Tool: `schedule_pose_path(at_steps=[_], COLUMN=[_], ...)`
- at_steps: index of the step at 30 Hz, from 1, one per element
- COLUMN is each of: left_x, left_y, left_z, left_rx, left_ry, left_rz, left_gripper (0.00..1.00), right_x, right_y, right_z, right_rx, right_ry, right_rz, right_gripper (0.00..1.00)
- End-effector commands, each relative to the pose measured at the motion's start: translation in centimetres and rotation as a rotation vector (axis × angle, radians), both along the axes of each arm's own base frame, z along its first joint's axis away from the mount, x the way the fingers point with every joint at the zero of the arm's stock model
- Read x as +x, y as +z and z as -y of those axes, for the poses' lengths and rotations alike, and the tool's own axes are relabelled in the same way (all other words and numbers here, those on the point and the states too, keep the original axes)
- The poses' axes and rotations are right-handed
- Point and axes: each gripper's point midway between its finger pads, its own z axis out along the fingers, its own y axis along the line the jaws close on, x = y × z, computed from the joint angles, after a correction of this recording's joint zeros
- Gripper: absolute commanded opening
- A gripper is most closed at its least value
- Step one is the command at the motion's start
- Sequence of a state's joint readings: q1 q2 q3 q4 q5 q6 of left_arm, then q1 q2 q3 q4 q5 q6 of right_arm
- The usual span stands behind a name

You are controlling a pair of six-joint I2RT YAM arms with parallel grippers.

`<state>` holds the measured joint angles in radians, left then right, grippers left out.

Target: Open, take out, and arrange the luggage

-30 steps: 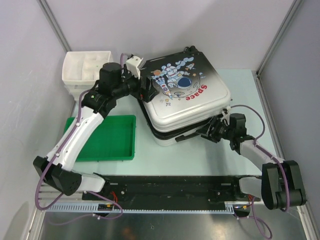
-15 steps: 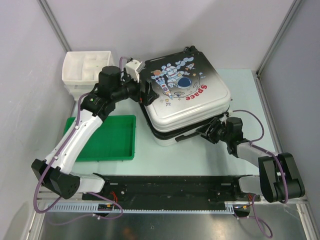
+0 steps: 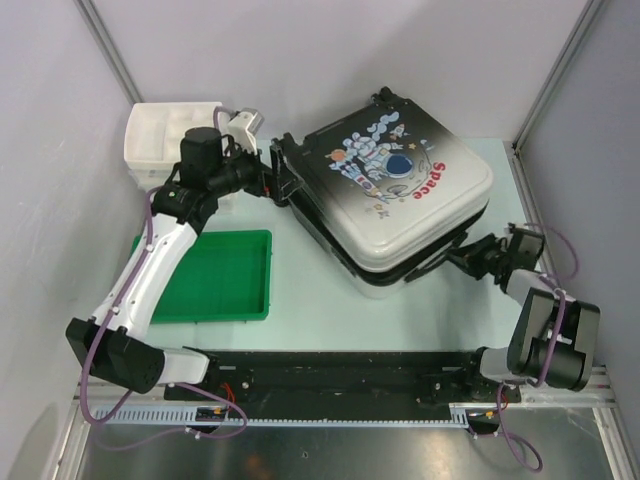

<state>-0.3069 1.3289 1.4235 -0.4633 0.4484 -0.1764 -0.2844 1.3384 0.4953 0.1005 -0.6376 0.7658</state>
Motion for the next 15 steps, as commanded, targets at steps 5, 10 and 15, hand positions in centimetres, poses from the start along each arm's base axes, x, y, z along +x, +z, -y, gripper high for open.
schedule_pose_path(at_steps=[5,10,15], left_x=[0.0,0.1,1.1], left_y=[-0.2,-1.5,-3.1], left_z=[0.9,1.5,1.9], left_rx=[-0.031,-0.027,0.018], left_ry=[-0.04,-0.077,-0.109], left_rz=[-0.005,-0.034,-0.027], left_gripper=[0.98,0.97,0.98], right_x=[9.5,14.9,17.1], right_y=[4.6,8.0,11.8], right_z=[16.5,22.7,23.2], right_rx=[-0.451,-0.658,-0.797], right_ry=[-0.131,-0.14,-0.098], right_rz=[0.202,0.306,0.427], right_gripper=[0.0,0.0,0.29])
